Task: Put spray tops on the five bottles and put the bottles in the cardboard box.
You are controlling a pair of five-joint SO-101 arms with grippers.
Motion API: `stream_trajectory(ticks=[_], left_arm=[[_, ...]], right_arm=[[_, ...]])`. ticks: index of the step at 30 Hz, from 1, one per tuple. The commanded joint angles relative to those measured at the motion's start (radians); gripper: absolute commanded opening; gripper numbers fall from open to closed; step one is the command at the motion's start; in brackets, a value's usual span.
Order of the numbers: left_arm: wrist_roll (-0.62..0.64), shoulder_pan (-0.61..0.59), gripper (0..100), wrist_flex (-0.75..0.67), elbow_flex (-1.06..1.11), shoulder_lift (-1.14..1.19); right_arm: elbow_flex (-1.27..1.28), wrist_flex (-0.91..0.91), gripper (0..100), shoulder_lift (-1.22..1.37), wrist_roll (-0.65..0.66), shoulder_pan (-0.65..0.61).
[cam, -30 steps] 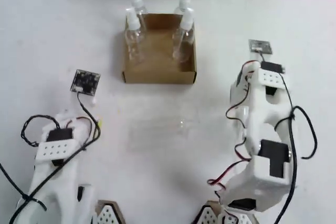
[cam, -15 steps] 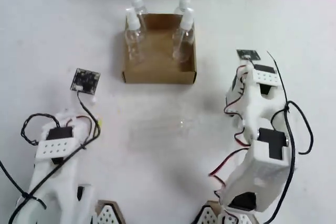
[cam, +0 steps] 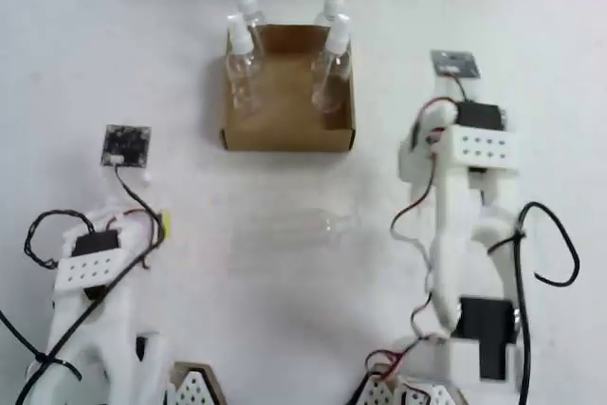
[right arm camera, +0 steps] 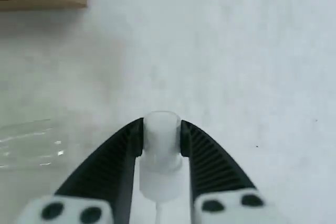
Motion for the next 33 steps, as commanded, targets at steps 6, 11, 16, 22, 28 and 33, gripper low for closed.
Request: stream_trajectory(ticks=[6,11,16,22,28,33], left_arm=[[0.026,-0.162,16,0.055,-0.069,-0.004],[0.072,-0.205,16,0.055,-0.074,-0.004],[0.08,-0.209,16,0.048,-0.077,-0.004],[0.081,-0.206,16,0.023,-0.077,0.001],[0.081,-0.203,16,0.021,-0.077,0.001],[0.083,-0.202,16,-0.003,-0.069,0.001]], right_arm=[[-0.221,0.065,1.7,0.007,-0.158,-0.418],[-0.31,-0.042,1.7,0.194,-0.281,-0.633],[-0.385,-0.148,1.8,0.387,-0.416,-0.774],[-0.489,-0.157,6.8,0.539,-0.488,-0.794],[-0.565,-0.081,20.0,0.572,-0.468,-0.779],[-0.661,0.054,18.4,0.506,-0.396,-0.71]])
